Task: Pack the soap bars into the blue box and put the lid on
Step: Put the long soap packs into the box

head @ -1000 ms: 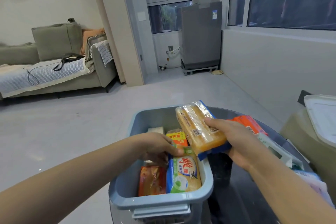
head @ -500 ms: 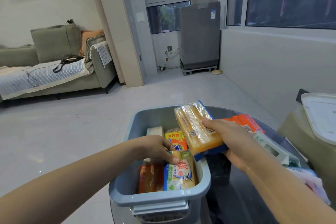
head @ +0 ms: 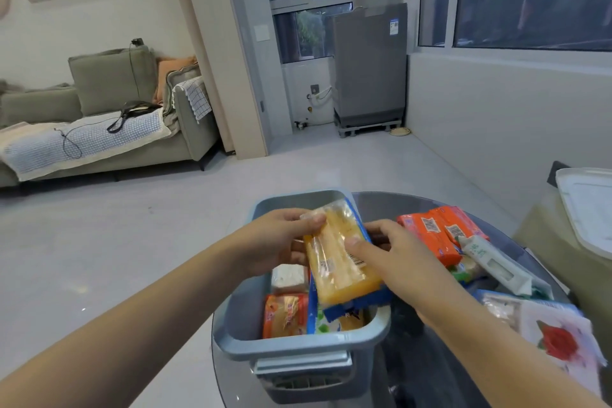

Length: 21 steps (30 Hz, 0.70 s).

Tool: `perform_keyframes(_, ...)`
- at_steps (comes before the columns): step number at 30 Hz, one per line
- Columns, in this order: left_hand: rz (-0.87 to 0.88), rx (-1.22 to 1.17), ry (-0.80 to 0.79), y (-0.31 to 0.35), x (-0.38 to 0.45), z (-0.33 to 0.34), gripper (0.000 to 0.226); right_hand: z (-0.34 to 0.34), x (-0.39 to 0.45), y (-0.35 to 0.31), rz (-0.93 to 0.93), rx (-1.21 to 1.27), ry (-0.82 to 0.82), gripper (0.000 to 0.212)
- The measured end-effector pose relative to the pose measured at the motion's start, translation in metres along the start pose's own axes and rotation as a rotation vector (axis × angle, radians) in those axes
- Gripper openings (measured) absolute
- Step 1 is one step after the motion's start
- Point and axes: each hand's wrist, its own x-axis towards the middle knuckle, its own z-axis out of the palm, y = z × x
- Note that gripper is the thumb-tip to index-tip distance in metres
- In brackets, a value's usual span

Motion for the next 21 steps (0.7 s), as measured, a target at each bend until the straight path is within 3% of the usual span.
perform_keyframes(4, -0.188, 0.056, -0.047, -0.007, -0.002, -0.003, 0.022, -0.006, 0.004, 0.004, -0.007, -0.115, -0.057, 0.041)
perform_keyframes(9, -0.272, 0.172, -0.046, -0.015, -0.004, 0.003, 0.016, -0.003, 0.006, 0.006, -0.019, -0.180, -0.145, 0.041)
perform_keyframes(13, -0.271, 0.251, -0.043, -0.015, -0.004, 0.009, 0.012, -0.002, 0.009, 0.012, -0.018, -0.170, -0.109, 0.040)
perform_keyframes(17, -0.297, 0.252, -0.031, -0.019, -0.006, 0.018, 0.024, 0.006, 0.007, 0.024, -0.012, -0.139, -0.105, 0.058)
perform_keyframes(21, -0.344, 0.227, 0.054, -0.028, -0.007, 0.028, 0.039, 0.016, 0.005, 0.030, -0.018, -0.027, -0.099, 0.055)
